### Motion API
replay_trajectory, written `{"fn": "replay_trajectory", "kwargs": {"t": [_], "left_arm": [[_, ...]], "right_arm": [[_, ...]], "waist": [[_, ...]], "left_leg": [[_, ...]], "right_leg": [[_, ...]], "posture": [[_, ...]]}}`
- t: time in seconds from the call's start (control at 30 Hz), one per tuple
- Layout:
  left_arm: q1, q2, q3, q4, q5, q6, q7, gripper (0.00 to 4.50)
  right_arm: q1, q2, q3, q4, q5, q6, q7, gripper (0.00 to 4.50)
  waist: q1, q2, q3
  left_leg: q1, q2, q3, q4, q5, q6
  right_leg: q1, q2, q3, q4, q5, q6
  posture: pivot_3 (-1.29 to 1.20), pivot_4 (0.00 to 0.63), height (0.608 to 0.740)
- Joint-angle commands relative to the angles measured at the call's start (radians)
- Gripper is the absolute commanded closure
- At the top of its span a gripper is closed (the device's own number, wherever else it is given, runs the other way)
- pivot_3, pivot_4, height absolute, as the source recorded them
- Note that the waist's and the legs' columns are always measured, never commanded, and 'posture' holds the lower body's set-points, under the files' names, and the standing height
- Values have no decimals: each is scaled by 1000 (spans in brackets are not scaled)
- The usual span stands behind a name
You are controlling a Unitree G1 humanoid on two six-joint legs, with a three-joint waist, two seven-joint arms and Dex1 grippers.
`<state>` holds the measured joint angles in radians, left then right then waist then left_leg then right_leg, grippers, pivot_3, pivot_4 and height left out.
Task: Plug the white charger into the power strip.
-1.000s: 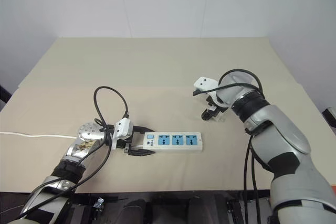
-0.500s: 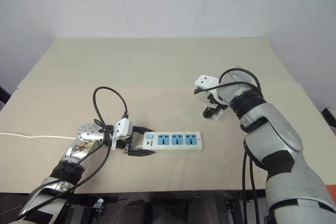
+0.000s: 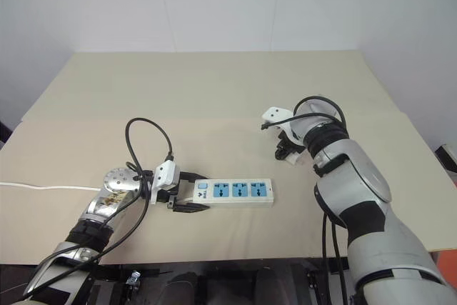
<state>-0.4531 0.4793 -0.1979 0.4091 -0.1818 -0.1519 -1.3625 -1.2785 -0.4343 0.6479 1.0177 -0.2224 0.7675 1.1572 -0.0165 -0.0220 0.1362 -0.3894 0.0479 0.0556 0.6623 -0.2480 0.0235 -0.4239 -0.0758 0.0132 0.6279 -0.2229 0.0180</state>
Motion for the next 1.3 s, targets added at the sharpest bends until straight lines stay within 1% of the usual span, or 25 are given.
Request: {"fn": "replay_trajectory", "kwargs": {"t": [0.03, 0.2, 0.27, 0.37, 0.47, 0.5, 0.57, 0.63, 0.7, 0.77, 0.83, 0.9, 0.93, 1.13, 1.3], "left_arm": [[6, 12, 1, -13, 5, 5, 11, 1208], [3, 13, -1, -7, 9, 4, 10, 1208], [1, 14, -2, -3, 11, 2, 8, 1208], [-4, 17, -2, 4, 14, 0, 7, 1208], [-9, 21, -1, 9, 14, -1, 4, 1208], [-11, 22, -1, 10, 14, 0, 3, 1208], [-13, 26, 0, 11, 14, 2, 1, 1208], [-15, 31, 0, 14, 13, 2, -3, 1208], [-16, 36, 0, 17, 13, 2, -8, 1208], [-19, 40, 0, 18, 11, 3, -10, 1208], [-21, 44, 1, 21, 9, 3, -13, 1208], [-24, 48, 0, 24, 10, 2, -15, 1208], [-25, 50, 1, 26, 10, 2, -15, 1208], [-25, 57, 4, 24, 10, 7, -15, 1208], [-18, 65, 7, 16, 8, 10, -14, 1208]], "right_arm": [[-13, -13, -15, -50, -29, -1, 33, 3382], [-6, -53, -36, -154, -35, 20, 64, 3382], [8, -75, -99, -245, -1, 19, 47, 3382], [47, -97, -288, -465, 127, 35, 37, 3382], [167, -84, -522, -738, 299, 23, 2, 3382], [204, -78, -566, -802, 336, 18, -14, 3382], [338, -47, -665, -963, 418, -29, -55, 3382], [444, -29, -708, -1070, 482, -61, -63, 3382], [535, -12, -722, -1147, 528, -72, -81, 3382], [629, 6, -721, -1187, 567, -157, -59, 3382], [684, 13, -700, -1198, 590, -212, -36, 3382], [728, 42, -671, -1210, 592, -249, -62, 3382], [748, 56, -649, -1203, 574, -310, -63, 3382], [814, 132, -529, -1108, 511, -508, -89, 3382], [815, 167, -470, -1036, 493, -575, -107, 3382]], "waist": [[0, 0, 0], [1, 0, 0], [1, 0, 0], [2, 0, 0], [4, 0, 0], [5, 0, 0], [6, 0, 0], [9, -1, 0], [7, 0, 0], [4, -1, 0], [1, 0, 0], [-1, -1, 0], [-2, -1, 0], [0, -1, 0], [0, -1, 0]], "left_leg": [[0, 0, 0, 0, 0, 0], [0, 0, 0, 0, 0, 0], [0, 0, 0, 0, 0, 0], [-1, 0, 0, 0, 0, 0], [-1, 0, -1, 0, 0, 0], [-1, 0, -2, -1, 0, 0], [0, 1, -2, -1, 0, 0], [0, 1, -3, -1, 0, 0], [0, 0, -2, -1, 0, 0], [1, 0, -2, 0, 0, 0], [1, 0, -2, 0, 0, 0], [2, 0, -2, 0, 0, 0], [2, 0, -2, 0, 0, 0], [3, 1, -2, -1, 0, 0], [3, 1, -2, -1, 0, 0]], "right_leg": [[0, 0, 0, 0, 0, 0], [-1, 0, 0, 0, 0, 0], [-1, 0, 0, 0, 0, 0], [-1, 0, 0, 0, 0, 0], [0, 0, -1, 0, 0, 0], [0, 0, -1, 0, 0, 0], [1, 0, -2, 0, 0, 0], [2, 0, -3, -1, 0, 0], [2, 0, -2, 0, 0, 0], [2, 0, -2, 0, 0, 0], [1, 1, -1, 0, 0, 0], [2, 1, -1, 0, 0, 0], [2, 1, 0, 1, 0, 0], [2, 2, 0, 1, 0, 0], [2, 2, 0, 1, 0, 0]], "posture": [[0, 150, 740], [0, 150, 740], [0, 150, 740], [0, 150, 740], [0, 150, 740], [0, 150, 740], [0, 150, 740], [0, 150, 740], [0, 150, 740], [0, 150, 740], [0, 150, 740], [0, 150, 740], [0, 150, 740], [0, 150, 740], [0, 150, 740]]}}
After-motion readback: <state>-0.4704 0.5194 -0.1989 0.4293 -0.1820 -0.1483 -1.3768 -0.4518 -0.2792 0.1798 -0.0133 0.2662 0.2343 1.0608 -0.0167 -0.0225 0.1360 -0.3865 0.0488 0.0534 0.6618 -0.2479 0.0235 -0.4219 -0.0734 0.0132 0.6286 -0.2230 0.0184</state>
